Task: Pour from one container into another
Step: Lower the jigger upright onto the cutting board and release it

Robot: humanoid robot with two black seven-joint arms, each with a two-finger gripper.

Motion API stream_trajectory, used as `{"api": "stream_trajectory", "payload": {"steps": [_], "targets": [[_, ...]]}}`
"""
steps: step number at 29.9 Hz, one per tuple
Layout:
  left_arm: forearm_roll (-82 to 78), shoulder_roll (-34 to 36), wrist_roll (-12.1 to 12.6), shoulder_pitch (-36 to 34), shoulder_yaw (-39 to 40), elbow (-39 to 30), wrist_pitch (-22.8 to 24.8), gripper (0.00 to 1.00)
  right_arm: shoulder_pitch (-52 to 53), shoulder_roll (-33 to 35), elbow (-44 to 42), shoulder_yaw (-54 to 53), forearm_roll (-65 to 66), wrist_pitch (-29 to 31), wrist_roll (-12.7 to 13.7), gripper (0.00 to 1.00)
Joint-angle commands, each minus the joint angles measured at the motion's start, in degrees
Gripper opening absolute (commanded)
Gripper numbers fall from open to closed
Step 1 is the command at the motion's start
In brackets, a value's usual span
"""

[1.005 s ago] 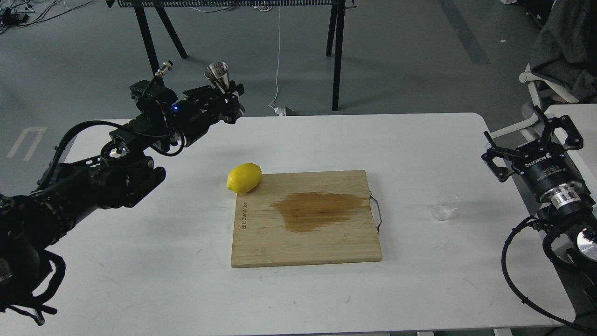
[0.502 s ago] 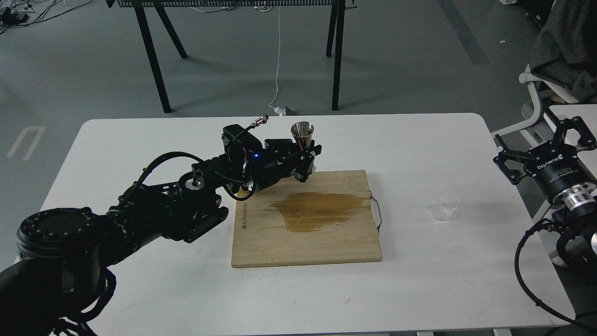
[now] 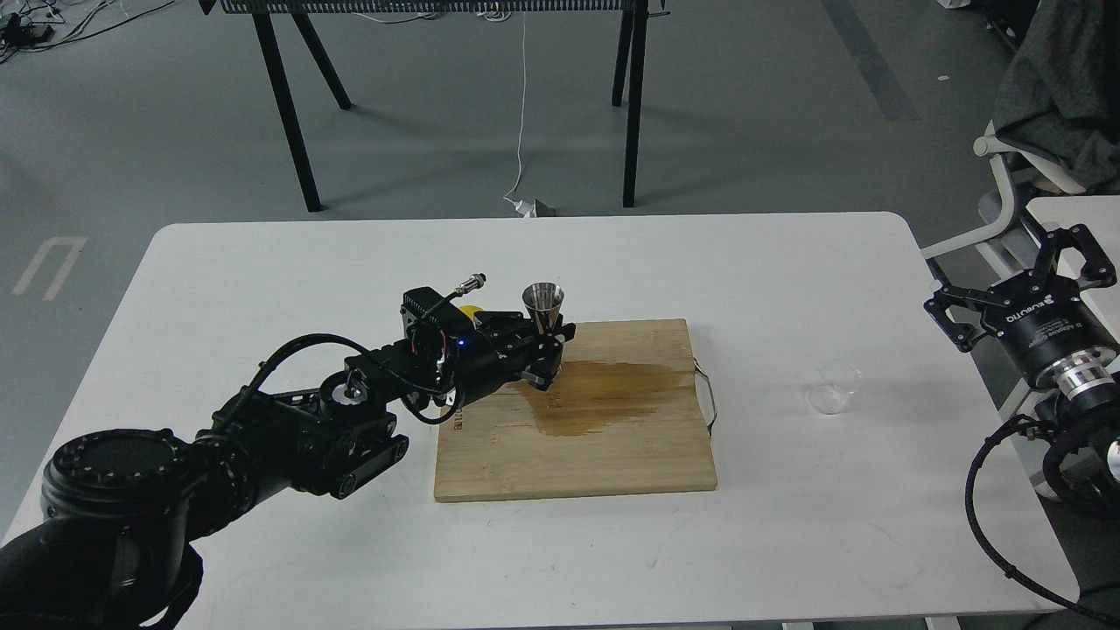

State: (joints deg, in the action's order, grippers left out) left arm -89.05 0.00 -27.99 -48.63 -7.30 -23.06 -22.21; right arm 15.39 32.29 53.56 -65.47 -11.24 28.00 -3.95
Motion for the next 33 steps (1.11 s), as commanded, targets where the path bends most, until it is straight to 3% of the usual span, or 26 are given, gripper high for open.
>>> {"api": "stream_trajectory", "payload": {"steps": [1, 20, 33], "targets": [[0.11, 0.00, -0.01, 0.03, 0.18, -0.31, -0.02, 0.08, -0.10, -0.03, -0.03, -0.01, -0.01, 0.00, -0.01, 0.99], [0.63, 0.00, -0.01, 1.87, 0.44, -5.24, 0.07, 0.11, -0.10, -0.30, 0.06, 0.17, -0.01, 0.00, -0.01, 0.99], [0.72, 0.00, -0.01, 2.31, 0.44, -5.32, 0.07, 0.31, -0.10, -0.30, -0.03, 0.08, -0.01, 0.00, -0.01, 0.99]]}}
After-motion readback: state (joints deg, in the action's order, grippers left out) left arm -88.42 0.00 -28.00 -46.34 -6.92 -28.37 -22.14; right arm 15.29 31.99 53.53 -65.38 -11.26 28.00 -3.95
